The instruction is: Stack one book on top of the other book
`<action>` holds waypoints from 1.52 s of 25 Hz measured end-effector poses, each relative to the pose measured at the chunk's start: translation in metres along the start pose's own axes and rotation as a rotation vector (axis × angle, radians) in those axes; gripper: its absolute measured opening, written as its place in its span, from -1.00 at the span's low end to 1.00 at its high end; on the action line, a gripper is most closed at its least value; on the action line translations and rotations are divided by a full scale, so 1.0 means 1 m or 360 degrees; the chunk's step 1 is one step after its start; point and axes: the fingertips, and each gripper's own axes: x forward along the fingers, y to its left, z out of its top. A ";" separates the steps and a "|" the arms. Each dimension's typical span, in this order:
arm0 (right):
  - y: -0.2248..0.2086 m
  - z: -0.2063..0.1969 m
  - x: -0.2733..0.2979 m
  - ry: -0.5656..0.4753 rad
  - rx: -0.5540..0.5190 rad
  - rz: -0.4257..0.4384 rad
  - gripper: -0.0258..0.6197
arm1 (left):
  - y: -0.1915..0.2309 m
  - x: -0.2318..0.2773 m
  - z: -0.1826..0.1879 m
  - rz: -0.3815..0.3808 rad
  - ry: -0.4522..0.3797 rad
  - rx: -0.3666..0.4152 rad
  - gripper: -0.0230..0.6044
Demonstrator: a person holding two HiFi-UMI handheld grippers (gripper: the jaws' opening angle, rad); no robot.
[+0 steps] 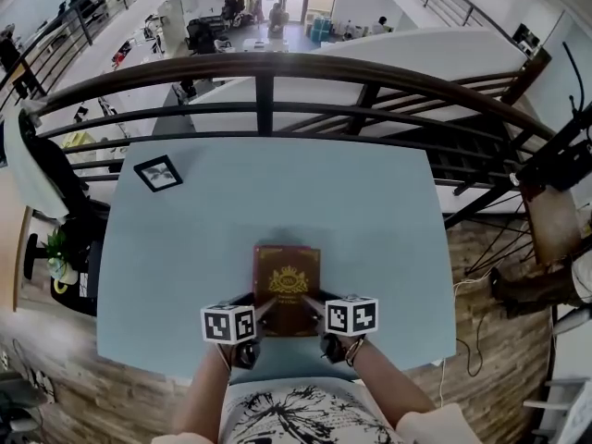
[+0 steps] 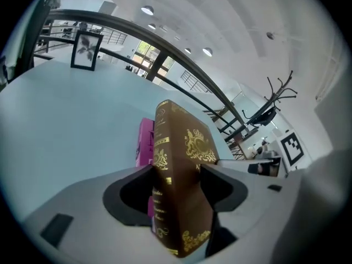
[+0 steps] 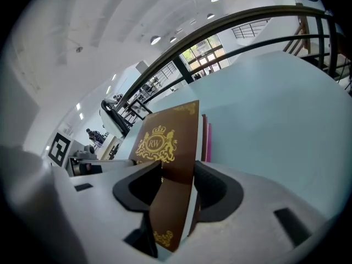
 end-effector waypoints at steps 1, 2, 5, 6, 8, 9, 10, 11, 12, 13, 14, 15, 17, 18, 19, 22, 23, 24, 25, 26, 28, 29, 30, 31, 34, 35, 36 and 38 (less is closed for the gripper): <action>0.000 -0.002 0.003 0.0007 -0.0001 -0.0014 -0.38 | 0.005 0.000 -0.001 -0.0005 0.0005 -0.0027 -0.14; 0.000 -0.003 0.006 0.0012 -0.0007 -0.0033 -0.38 | 0.008 0.001 -0.003 -0.0013 0.0015 -0.0053 -0.14; 0.001 -0.005 0.012 0.0019 -0.0045 -0.0074 -0.38 | 0.018 0.004 -0.007 -0.0031 0.0079 -0.0101 -0.14; 0.001 -0.006 0.014 0.0026 -0.0060 -0.0082 -0.39 | 0.020 0.005 -0.009 -0.0026 0.0105 -0.0096 -0.14; 0.000 -0.007 0.016 0.0034 -0.0091 -0.0104 -0.39 | 0.023 0.006 -0.011 -0.0006 0.0134 -0.0043 -0.14; -0.001 -0.007 0.017 0.0026 -0.0102 -0.0118 -0.38 | 0.023 0.007 -0.011 -0.0003 0.0127 -0.0014 -0.14; -0.001 -0.007 0.017 0.0010 -0.0104 -0.0133 -0.38 | 0.023 0.007 -0.010 -0.0008 0.0113 0.0006 -0.14; -0.001 -0.007 0.016 -0.0008 -0.0100 -0.0147 -0.39 | 0.023 0.007 -0.009 -0.0018 0.0100 0.0015 -0.14; -0.001 -0.007 0.016 -0.0024 -0.0095 -0.0161 -0.38 | 0.023 0.007 -0.009 -0.0030 0.0092 0.0016 -0.14; -0.001 -0.007 0.016 -0.0035 -0.0095 -0.0172 -0.38 | 0.023 0.008 -0.009 -0.0041 0.0089 0.0016 -0.14; -0.001 -0.007 0.016 -0.0043 -0.0102 -0.0178 -0.37 | 0.024 0.008 -0.009 -0.0050 0.0088 0.0017 -0.14; -0.001 -0.006 0.016 -0.0049 -0.0114 -0.0181 -0.37 | 0.024 0.008 -0.009 -0.0054 0.0086 0.0022 -0.14; 0.000 -0.005 0.015 -0.0058 -0.0139 -0.0181 -0.35 | 0.024 0.008 -0.008 -0.0047 0.0082 0.0039 -0.14; 0.000 -0.004 0.014 -0.0062 -0.0147 -0.0183 -0.34 | 0.023 0.007 -0.007 -0.0034 0.0079 0.0052 -0.14; -0.001 -0.004 0.013 -0.0065 -0.0152 -0.0190 -0.32 | 0.023 0.006 -0.006 -0.0015 0.0071 0.0066 -0.14; -0.003 -0.002 0.004 -0.0090 -0.0153 -0.0220 -0.29 | 0.020 -0.003 0.003 0.0036 0.0002 0.0103 -0.14; -0.002 0.000 0.000 -0.0109 -0.0149 -0.0223 -0.29 | 0.017 -0.008 0.008 0.0035 -0.0031 0.0107 -0.14; -0.001 0.003 -0.005 -0.0135 -0.0143 -0.0220 -0.29 | 0.014 -0.013 0.013 0.0026 -0.0067 0.0107 -0.14; 0.001 0.006 -0.010 -0.0165 -0.0137 -0.0216 -0.30 | 0.010 -0.018 0.018 0.0015 -0.0102 0.0107 -0.14; 0.003 0.009 -0.016 -0.0195 -0.0135 -0.0214 -0.35 | 0.007 -0.023 0.022 0.0004 -0.0134 0.0114 -0.14; 0.010 0.015 -0.027 -0.0252 -0.0166 -0.0209 -0.52 | -0.002 -0.034 0.028 -0.0007 -0.0184 0.0163 -0.19; 0.014 0.018 -0.033 -0.0282 -0.0207 -0.0201 -0.66 | -0.006 -0.040 0.030 -0.0002 -0.0205 0.0203 -0.35; 0.020 0.021 -0.039 -0.0314 -0.0262 -0.0197 -0.76 | -0.010 -0.047 0.033 0.0014 -0.0230 0.0242 -0.53; 0.025 0.023 -0.044 -0.0349 -0.0321 -0.0197 -0.84 | -0.013 -0.053 0.036 0.0034 -0.0261 0.0275 -0.69; 0.042 0.034 -0.063 -0.0465 -0.0448 -0.0189 -0.93 | -0.027 -0.071 0.046 0.0039 -0.0368 0.0343 -0.84; 0.048 0.039 -0.070 -0.0506 -0.0479 -0.0181 -0.93 | -0.033 -0.077 0.048 0.0030 -0.0406 0.0371 -0.85; 0.054 0.044 -0.078 -0.0549 -0.0517 -0.0178 -0.93 | -0.040 -0.084 0.052 0.0028 -0.0450 0.0408 -0.86; 0.065 0.056 -0.095 -0.0650 -0.0627 -0.0193 -0.94 | -0.055 -0.099 0.064 0.0050 -0.0564 0.0517 -0.87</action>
